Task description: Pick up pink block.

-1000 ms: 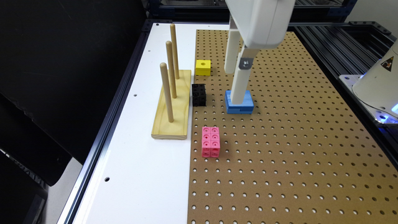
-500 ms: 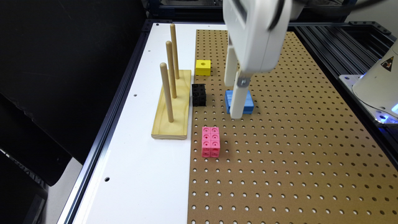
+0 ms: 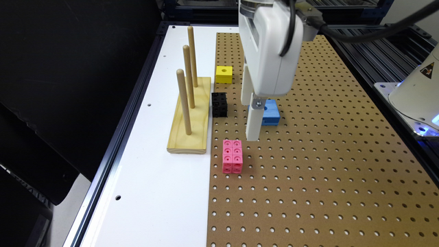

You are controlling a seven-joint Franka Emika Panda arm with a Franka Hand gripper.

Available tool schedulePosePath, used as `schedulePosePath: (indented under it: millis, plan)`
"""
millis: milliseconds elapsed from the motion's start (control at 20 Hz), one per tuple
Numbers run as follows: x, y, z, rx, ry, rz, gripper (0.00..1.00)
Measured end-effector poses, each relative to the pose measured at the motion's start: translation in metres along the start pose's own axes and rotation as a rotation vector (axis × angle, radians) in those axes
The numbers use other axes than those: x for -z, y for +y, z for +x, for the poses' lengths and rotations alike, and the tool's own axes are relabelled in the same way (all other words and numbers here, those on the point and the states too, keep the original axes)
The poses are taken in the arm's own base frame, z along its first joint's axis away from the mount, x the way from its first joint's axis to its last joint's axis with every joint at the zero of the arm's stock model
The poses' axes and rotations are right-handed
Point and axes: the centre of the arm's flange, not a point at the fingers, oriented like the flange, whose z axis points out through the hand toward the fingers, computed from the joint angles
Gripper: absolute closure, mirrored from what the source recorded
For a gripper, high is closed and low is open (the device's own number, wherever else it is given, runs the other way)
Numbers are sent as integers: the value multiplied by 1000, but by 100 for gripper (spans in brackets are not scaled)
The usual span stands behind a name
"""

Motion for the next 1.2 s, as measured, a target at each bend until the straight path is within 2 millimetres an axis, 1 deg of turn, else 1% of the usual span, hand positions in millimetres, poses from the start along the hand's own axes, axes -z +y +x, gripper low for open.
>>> schedulePosePath:
  millis: [250, 550, 750, 850, 1200]
  plan:
    - [-30, -1, 5, 1, -6, 8, 0]
    - [-36, -1, 6, -1, -9, 9, 0]
    - [-61, 0, 10, 1, -16, 9, 0]
    - [-70, 1, 12, 0, -16, 12, 0]
    - [-72, 1, 13, 1, -15, 15, 0]
